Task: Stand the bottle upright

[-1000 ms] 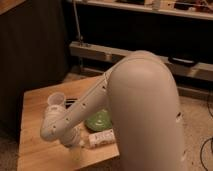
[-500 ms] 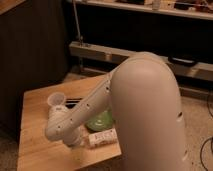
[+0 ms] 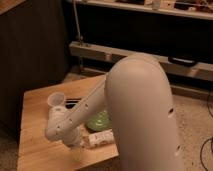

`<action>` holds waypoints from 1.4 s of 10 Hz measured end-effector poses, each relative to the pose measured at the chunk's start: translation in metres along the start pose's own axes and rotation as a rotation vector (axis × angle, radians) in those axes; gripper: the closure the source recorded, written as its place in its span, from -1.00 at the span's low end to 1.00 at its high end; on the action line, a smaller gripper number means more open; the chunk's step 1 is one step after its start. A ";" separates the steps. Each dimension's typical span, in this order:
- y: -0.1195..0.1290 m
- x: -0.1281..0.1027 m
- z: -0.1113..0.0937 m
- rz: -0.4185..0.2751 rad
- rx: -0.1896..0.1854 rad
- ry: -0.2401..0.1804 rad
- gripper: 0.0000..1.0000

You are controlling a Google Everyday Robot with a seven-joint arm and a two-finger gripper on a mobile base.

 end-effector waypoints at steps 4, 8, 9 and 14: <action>-0.006 -0.004 0.001 0.010 0.003 -0.011 -0.60; -0.007 -0.006 -0.001 -0.007 -0.015 -0.006 -0.60; -0.007 -0.006 -0.001 -0.012 -0.019 0.001 -0.60; -0.006 0.000 0.006 -0.043 -0.019 0.032 -0.60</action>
